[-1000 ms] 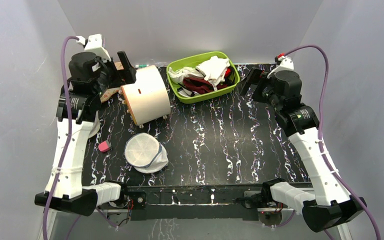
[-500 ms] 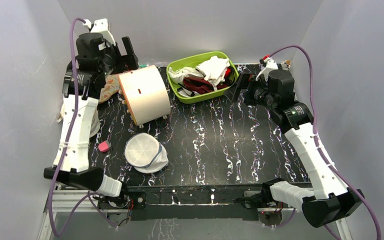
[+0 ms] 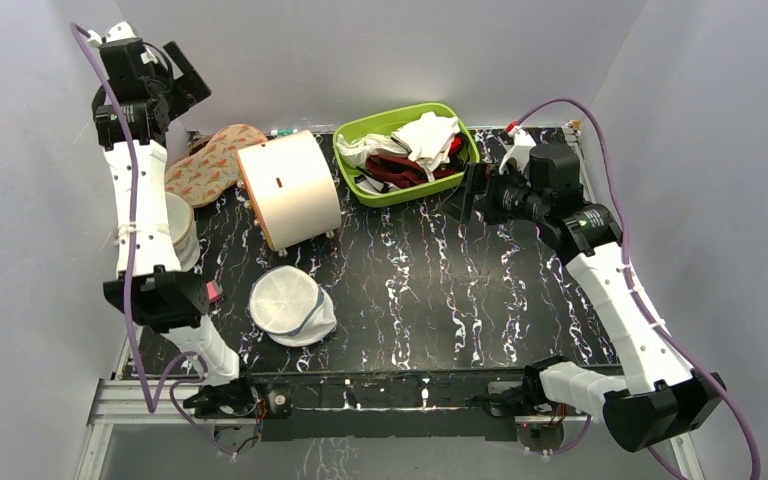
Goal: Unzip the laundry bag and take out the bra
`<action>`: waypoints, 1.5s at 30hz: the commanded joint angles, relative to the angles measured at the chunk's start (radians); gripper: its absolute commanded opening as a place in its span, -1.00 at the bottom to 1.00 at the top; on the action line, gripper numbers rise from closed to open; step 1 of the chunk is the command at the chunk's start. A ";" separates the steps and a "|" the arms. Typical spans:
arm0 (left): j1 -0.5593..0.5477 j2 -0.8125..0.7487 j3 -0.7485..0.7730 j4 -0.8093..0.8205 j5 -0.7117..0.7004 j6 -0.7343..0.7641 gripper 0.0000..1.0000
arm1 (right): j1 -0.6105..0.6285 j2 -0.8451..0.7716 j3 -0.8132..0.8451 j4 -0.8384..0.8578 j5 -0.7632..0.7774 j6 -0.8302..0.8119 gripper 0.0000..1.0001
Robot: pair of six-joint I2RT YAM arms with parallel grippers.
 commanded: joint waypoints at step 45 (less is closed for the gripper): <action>0.091 0.755 0.198 0.217 0.074 0.067 -0.97 | 0.003 -0.032 -0.009 0.073 -0.114 0.106 0.96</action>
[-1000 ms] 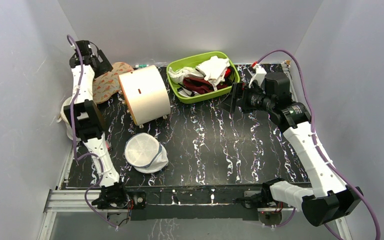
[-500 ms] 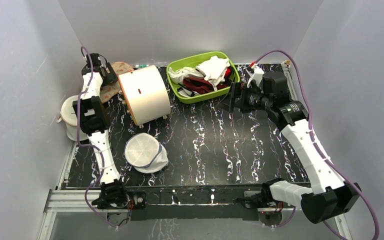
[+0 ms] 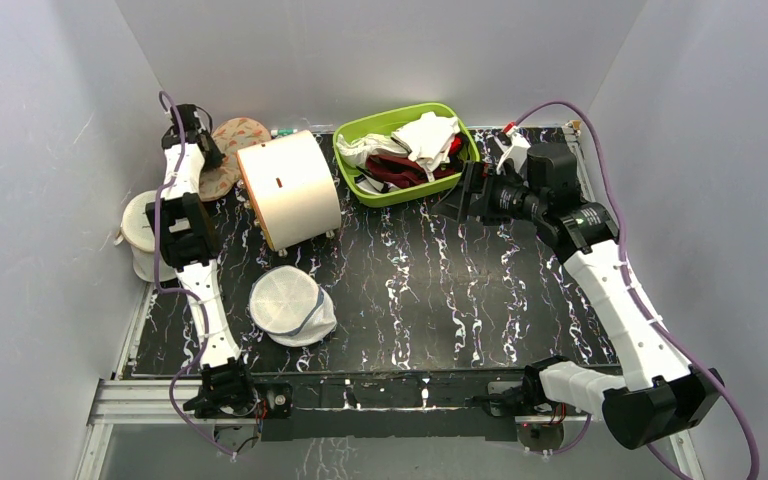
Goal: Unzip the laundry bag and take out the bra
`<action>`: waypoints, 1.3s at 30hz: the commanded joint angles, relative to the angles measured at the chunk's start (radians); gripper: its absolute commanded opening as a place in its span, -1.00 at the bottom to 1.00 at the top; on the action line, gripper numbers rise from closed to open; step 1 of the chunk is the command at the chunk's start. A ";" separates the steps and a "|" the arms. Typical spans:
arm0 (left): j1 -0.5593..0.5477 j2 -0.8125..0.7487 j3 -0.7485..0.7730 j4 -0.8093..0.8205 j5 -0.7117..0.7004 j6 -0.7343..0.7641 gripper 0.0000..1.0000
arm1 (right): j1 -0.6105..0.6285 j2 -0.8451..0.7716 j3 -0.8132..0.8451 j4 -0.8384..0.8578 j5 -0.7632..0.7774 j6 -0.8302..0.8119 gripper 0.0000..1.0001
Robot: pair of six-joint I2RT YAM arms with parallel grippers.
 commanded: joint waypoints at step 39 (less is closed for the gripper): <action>-0.311 -0.819 -0.186 0.256 0.387 -0.377 -1.00 | 0.002 -0.094 -0.173 0.078 -0.090 0.085 0.96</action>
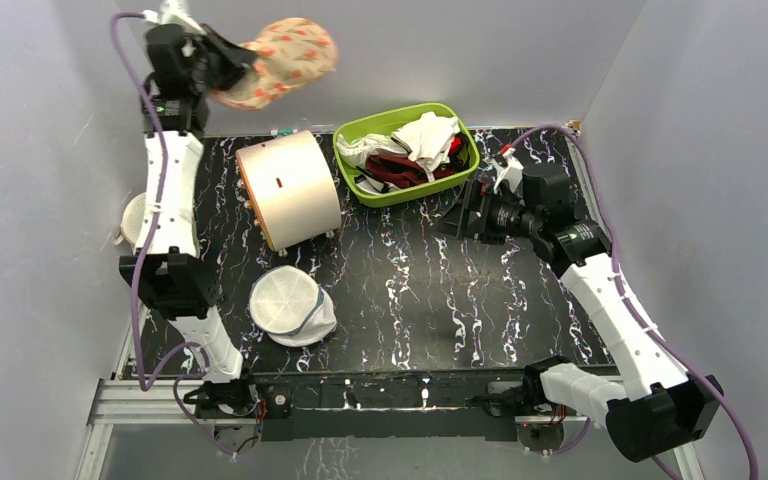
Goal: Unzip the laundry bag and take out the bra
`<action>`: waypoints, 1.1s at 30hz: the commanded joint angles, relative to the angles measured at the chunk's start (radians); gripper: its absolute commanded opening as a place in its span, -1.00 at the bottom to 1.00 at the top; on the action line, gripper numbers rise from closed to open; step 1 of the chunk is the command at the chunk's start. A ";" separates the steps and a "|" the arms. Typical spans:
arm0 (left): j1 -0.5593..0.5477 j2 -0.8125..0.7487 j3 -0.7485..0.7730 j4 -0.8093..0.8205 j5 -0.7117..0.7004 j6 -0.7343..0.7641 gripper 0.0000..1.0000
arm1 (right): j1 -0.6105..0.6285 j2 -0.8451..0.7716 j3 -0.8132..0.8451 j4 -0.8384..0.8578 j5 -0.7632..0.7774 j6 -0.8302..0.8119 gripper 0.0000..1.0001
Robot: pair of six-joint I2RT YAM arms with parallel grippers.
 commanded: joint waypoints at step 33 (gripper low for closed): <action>-0.762 -0.544 -1.230 0.318 0.035 0.042 -1.00 | 0.002 -0.431 -0.403 0.069 0.078 0.109 0.96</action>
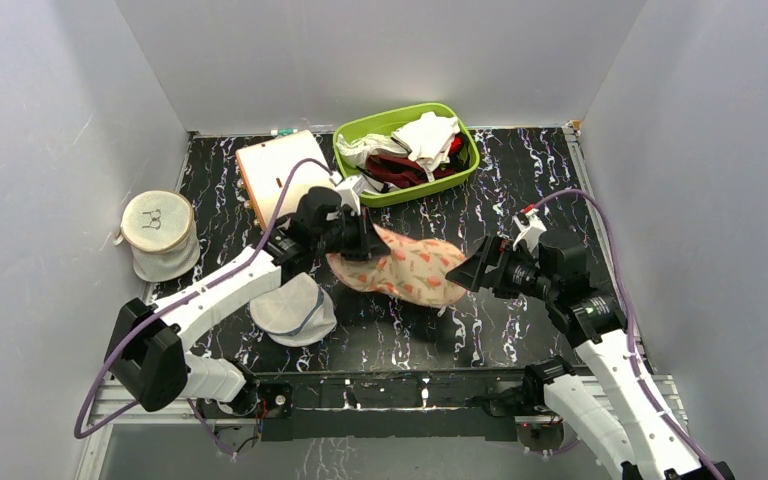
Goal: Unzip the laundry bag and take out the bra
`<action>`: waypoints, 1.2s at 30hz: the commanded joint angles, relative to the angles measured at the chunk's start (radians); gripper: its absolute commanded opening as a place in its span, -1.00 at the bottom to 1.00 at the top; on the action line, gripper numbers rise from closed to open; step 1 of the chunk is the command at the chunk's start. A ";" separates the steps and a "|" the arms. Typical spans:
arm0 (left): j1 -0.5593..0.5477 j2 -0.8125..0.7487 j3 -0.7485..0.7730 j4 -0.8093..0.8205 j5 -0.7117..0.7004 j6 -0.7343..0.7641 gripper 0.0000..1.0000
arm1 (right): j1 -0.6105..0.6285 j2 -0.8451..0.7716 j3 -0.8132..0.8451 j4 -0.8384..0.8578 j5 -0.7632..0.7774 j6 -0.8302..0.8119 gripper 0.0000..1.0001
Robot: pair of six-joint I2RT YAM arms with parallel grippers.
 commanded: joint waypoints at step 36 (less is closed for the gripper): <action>-0.175 -0.300 -0.348 0.102 0.112 0.463 0.87 | 0.071 0.347 -0.196 0.330 0.026 -0.065 0.96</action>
